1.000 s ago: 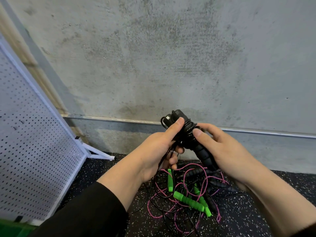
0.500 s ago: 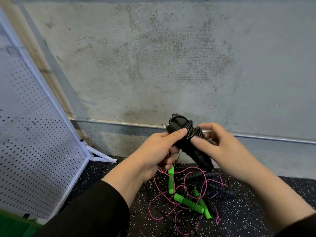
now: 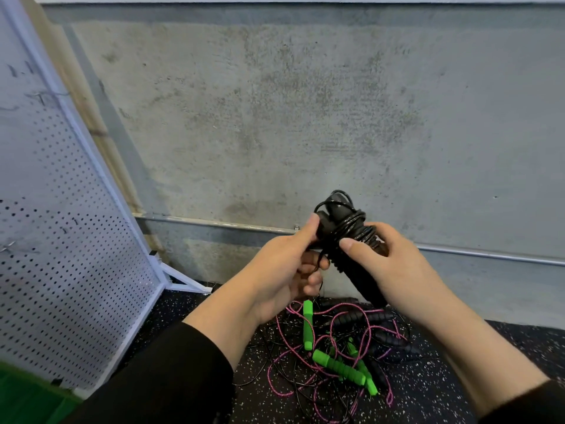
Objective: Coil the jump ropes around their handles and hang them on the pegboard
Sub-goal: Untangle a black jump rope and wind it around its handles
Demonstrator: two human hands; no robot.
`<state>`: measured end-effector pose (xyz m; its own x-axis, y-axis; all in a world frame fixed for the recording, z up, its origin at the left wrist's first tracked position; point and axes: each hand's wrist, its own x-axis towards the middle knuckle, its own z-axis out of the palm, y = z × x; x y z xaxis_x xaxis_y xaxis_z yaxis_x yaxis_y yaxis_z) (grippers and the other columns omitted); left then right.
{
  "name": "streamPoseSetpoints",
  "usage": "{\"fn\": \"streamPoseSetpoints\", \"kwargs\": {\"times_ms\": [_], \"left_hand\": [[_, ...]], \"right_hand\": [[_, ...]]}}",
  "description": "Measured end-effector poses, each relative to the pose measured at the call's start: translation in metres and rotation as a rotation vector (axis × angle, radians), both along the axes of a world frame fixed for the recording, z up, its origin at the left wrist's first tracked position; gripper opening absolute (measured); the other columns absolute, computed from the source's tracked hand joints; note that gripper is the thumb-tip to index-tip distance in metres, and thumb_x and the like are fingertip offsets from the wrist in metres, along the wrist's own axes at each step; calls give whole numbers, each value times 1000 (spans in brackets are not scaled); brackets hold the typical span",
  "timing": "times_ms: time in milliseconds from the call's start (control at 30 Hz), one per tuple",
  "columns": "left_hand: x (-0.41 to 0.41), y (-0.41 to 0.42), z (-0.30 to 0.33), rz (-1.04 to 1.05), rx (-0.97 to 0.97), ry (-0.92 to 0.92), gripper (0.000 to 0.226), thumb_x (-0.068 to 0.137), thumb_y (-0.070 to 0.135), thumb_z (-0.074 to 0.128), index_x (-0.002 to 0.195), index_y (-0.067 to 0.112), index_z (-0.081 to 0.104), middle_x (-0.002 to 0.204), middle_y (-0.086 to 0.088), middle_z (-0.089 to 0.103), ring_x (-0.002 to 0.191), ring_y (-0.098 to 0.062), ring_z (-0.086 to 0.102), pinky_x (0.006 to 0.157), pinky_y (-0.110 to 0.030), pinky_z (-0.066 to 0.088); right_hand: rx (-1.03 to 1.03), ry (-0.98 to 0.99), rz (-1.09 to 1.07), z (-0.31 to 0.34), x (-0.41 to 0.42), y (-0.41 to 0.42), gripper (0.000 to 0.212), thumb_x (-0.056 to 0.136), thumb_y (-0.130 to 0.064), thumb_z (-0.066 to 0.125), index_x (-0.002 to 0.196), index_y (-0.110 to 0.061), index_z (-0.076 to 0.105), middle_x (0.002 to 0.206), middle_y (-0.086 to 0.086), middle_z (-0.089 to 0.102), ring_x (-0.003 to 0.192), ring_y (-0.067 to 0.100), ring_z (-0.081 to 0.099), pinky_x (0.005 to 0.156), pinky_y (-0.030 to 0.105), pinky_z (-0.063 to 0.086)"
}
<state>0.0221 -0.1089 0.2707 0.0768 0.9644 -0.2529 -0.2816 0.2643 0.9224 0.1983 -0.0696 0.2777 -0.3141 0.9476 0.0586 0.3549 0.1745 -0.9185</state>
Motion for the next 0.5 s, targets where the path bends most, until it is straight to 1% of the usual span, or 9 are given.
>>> {"fn": "streamPoseSetpoints", "kwargs": {"times_ms": [100, 200, 267, 300, 333, 367, 400, 467, 500], "left_hand": [[2, -3, 2, 67, 17, 35, 29, 106, 35, 52, 104, 7, 61, 71, -6, 60, 52, -13, 47, 47, -23, 43], [6, -7, 0, 158, 22, 90, 19, 107, 17, 49, 98, 8, 62, 77, -9, 69, 57, -14, 58, 55, -24, 53], [8, -8, -3, 217, 63, 243, 23, 104, 18, 53, 87, 15, 67, 88, -3, 73, 70, -12, 65, 74, -34, 61], [10, -10, -3, 256, 100, 311, 26, 102, 21, 57, 79, 21, 70, 91, 5, 74, 78, -7, 67, 85, -39, 61], [12, -11, -1, 289, 148, 330, 29, 100, 21, 59, 74, 24, 71, 93, 13, 74, 85, -2, 67, 93, -42, 58], [14, -14, 2, 310, 206, 307, 29, 98, 19, 60, 73, 24, 72, 98, 16, 74, 93, 1, 67, 97, -41, 56], [17, -15, 5, 315, 269, 265, 27, 98, 15, 59, 75, 22, 73, 105, 14, 75, 100, 1, 66, 99, -37, 54], [20, -17, 9, 301, 369, 193, 23, 97, 4, 55, 87, 15, 72, 115, 8, 74, 105, -2, 66, 96, -24, 51], [20, -17, 9, 289, 415, 207, 23, 98, 0, 54, 93, 14, 71, 118, 7, 73, 107, -1, 65, 93, -17, 48]], "right_hand": [[28, -10, -42, -2, -3, -2, 21, 90, -42, 71, 105, -30, 63, 67, -20, 70, 56, -5, 61, 53, 10, 40], [59, -24, -147, -4, -2, -1, 26, 87, -47, 72, 104, -31, 63, 76, -9, 73, 66, 2, 66, 63, 24, 48], [34, 7, -172, -3, 0, -2, 28, 87, -48, 71, 105, -28, 64, 79, -5, 75, 72, 10, 70, 67, 31, 54], [12, 29, -168, -2, 1, -4, 27, 88, -47, 71, 105, -26, 66, 79, -3, 75, 70, 11, 70, 65, 30, 54], [-2, 52, -165, -1, 1, -6, 26, 89, -46, 70, 103, -25, 67, 77, -2, 75, 65, 10, 69, 62, 28, 53], [-15, 82, -167, 0, 0, -7, 24, 90, -45, 69, 101, -23, 68, 76, -1, 74, 61, 11, 67, 59, 28, 53], [-31, 124, -171, 1, -1, -9, 26, 89, -47, 70, 98, -23, 68, 74, 0, 73, 60, 14, 66, 60, 32, 54], [-73, 223, -179, 3, -4, -12, 37, 79, -59, 70, 90, -24, 69, 73, 4, 71, 62, 22, 64, 64, 45, 55], [-93, 262, -182, 4, -5, -13, 41, 74, -65, 69, 87, -26, 69, 73, 5, 69, 63, 24, 62, 64, 48, 53]]}}
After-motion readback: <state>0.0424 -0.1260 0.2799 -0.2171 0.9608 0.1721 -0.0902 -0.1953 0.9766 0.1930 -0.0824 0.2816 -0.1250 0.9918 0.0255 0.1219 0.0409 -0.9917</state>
